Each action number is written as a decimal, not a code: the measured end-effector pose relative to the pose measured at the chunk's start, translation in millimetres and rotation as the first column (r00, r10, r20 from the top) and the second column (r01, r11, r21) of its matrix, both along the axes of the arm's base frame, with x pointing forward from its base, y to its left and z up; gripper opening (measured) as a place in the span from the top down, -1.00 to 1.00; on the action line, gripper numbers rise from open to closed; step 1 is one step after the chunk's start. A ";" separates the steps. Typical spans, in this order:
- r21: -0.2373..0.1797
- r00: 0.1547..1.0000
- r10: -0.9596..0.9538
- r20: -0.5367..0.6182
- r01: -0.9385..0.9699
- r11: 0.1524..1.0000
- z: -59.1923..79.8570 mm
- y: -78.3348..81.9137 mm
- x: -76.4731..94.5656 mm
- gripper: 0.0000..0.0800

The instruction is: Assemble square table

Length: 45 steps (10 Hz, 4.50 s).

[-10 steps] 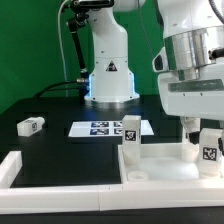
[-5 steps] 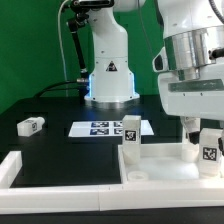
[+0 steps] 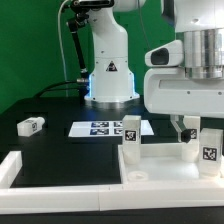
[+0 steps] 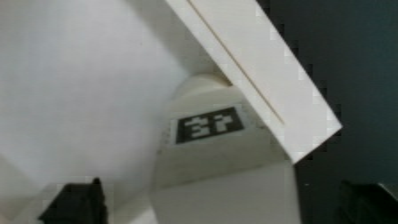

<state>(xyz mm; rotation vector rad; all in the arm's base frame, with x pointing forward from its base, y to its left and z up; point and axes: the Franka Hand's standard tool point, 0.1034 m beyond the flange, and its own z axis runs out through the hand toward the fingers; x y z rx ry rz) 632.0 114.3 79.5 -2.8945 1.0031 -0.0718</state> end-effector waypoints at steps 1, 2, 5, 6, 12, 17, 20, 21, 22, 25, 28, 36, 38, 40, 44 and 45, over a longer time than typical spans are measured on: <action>-0.012 0.998 0.054 0.034 -0.054 0.998 -0.6 -2.2 2.3 -0.62; -0.017 0.997 0.044 0.057 -0.043 0.999 -0.8 -5.1 3.9 -0.62; -0.011 0.998 -0.018 0.053 0.018 1.000 -1.6 -5.6 3.6 -0.02; 0.001 0.993 -0.112 0.047 0.112 0.994 -2.1 -5.5 3.2 -0.02; 0.041 0.716 -0.697 -0.044 0.698 0.715 -2.7 -9.2 -2.7 0.27; 0.112 0.100 -0.976 -0.193 0.991 0.079 -4.6 -3.6 -9.1 0.27; 0.105 0.170 -0.969 -0.182 0.983 0.153 -5.4 -2.5 -10.6 0.09; 0.049 0.360 -0.920 -0.154 0.933 0.357 -3.4 2.6 -12.9 -0.38; 0.052 0.518 -0.849 -0.102 0.855 0.516 0.1 9.3 -5.3 -0.55; 0.063 0.702 -0.710 -0.058 0.712 0.699 -2.5 13.0 -5.8 -0.60; 0.035 0.911 -0.412 0.002 0.412 0.911 -2.3 6.4 -3.1 -0.62; 0.044 0.832 -0.554 0.002 0.554 0.832 -4.1 0.3 -2.3 0.25; 0.070 0.637 -0.768 -0.072 0.771 0.633 -4.5 -4.6 -4.7 0.26; 0.129 0.307 -0.934 -0.183 0.949 0.287 -6.6 -3.3 -6.4 0.27; 0.083 0.266 -0.943 -0.200 0.963 0.255 -7.1 2.3 -12.3 0.07; 0.064 0.410 -0.898 -0.161 0.912 0.405 -5.6 4.9 -12.2 0.07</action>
Offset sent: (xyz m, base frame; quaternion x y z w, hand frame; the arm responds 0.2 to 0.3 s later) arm 0.0000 0.0000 0.0000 0.0000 0.0000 0.0000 1.0000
